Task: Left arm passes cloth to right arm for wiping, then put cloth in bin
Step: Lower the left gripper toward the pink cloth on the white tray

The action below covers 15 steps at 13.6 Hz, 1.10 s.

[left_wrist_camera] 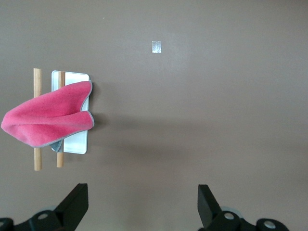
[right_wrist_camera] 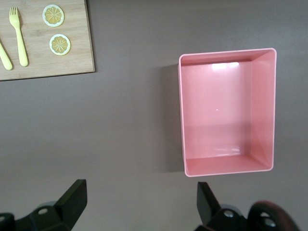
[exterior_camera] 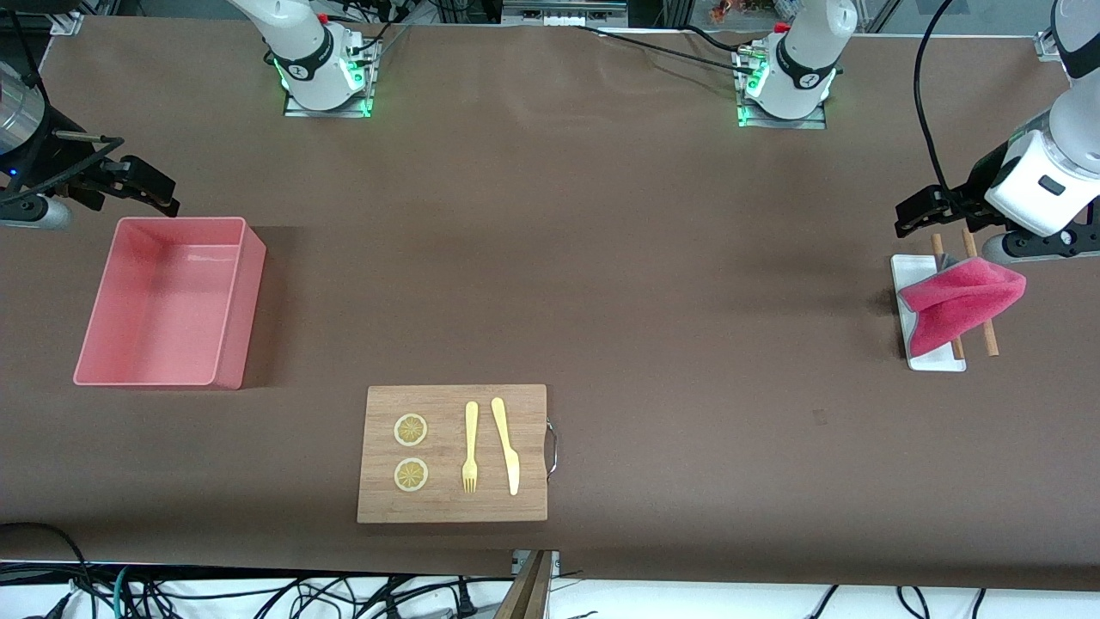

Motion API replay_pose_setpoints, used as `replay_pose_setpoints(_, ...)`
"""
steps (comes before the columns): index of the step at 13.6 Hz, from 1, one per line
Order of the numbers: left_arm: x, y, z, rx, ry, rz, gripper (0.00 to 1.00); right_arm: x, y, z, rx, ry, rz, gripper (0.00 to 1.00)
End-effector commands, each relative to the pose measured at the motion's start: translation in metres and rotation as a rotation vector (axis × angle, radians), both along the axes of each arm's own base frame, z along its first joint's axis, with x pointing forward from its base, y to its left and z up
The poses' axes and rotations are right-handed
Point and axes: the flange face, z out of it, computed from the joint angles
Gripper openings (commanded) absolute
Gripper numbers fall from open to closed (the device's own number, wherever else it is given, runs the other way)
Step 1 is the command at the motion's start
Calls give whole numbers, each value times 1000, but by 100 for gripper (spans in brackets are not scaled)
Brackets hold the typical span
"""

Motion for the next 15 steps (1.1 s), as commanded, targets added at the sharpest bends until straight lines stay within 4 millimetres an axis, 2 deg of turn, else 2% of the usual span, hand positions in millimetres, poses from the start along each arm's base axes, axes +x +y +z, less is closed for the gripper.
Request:
replay_pose_setpoints(1,-2,7,4,13,5,-73,100,1,2,5,-13,-11,15,100)
replay_pose_setpoints(9,0,9,5,14,1,-65,100,1,1,5,-13,-11,14,100)
replay_pose_setpoints(15,4,13,-9,14,37,-48,100,2,2,5,-12,-15,16,100)
